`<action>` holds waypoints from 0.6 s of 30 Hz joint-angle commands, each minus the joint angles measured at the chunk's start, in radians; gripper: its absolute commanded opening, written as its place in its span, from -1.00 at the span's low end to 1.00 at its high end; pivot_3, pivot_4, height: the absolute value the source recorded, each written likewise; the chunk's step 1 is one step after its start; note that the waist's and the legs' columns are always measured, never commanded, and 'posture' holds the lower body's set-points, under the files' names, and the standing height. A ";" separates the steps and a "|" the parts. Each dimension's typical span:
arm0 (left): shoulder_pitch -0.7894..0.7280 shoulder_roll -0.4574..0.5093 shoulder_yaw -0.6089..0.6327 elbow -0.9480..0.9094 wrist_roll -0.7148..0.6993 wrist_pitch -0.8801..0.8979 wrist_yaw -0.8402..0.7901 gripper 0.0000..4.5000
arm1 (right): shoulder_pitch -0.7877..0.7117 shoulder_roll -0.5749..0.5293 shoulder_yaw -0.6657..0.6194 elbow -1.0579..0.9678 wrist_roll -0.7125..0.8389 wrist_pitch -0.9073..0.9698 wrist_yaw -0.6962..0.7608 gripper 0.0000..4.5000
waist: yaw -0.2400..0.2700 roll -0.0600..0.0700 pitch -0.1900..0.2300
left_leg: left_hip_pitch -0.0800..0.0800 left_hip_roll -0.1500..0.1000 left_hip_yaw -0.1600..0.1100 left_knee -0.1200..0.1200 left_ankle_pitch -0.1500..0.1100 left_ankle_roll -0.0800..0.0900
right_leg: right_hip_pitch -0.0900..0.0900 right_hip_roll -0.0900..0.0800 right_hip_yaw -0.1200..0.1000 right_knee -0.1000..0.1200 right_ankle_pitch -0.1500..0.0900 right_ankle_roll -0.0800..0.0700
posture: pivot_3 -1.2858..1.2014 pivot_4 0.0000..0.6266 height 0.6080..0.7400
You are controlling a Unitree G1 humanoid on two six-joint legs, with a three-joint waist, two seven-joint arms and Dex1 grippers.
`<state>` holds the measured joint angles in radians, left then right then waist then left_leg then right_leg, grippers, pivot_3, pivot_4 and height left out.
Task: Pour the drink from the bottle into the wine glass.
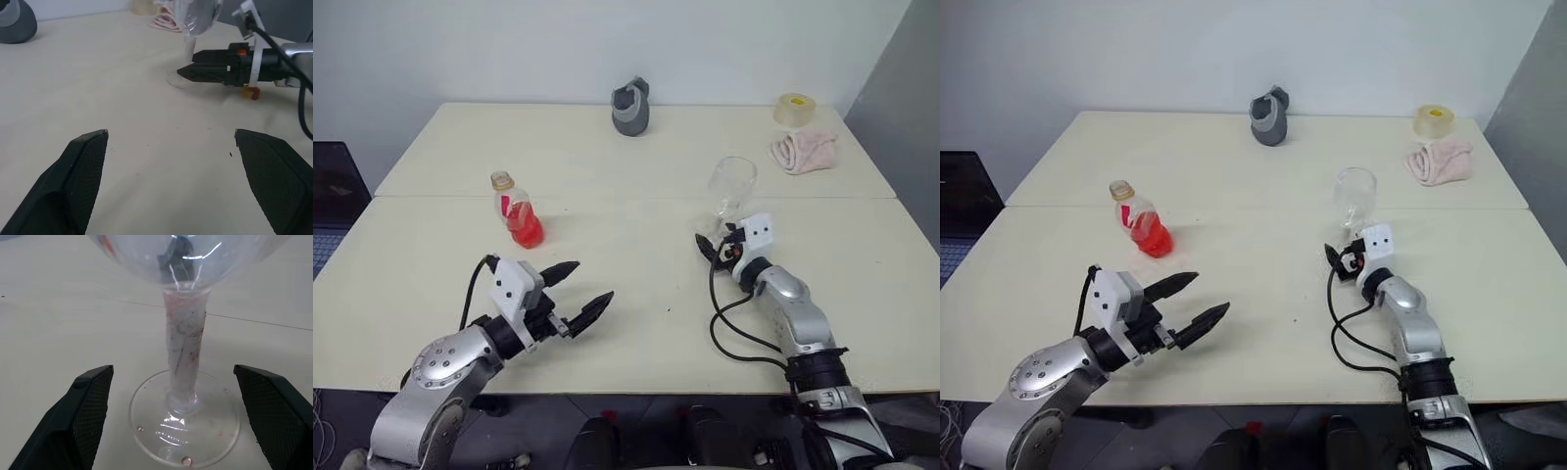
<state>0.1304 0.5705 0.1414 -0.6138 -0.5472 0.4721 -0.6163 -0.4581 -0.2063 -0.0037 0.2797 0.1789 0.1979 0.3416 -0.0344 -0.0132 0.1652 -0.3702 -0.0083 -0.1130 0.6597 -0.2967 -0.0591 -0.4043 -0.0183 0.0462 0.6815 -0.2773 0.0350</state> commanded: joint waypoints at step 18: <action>0.003 -0.016 0.004 -0.030 0.010 -0.005 0.029 1.00 | -0.107 0.030 -0.029 0.092 -0.005 -0.111 0.051 -0.95 | -0.001 0.001 0.000 | 0.000 0.000 0.000 0.000 0.000 0.000 | 0.000 0.000 0.000 0.000 0.000 0.000 | 0.03 -0.52 1.00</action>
<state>0.1275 0.5541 0.1225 -0.6162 -0.5306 0.4726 -0.5957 -0.5305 -0.1785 -0.0456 0.4099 0.1775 0.1055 0.3714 -0.0352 -0.0125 0.1656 -0.3702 -0.0080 -0.1127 0.6595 -0.2967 -0.0591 -0.4046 -0.0183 0.0466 0.6816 -0.2772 0.0350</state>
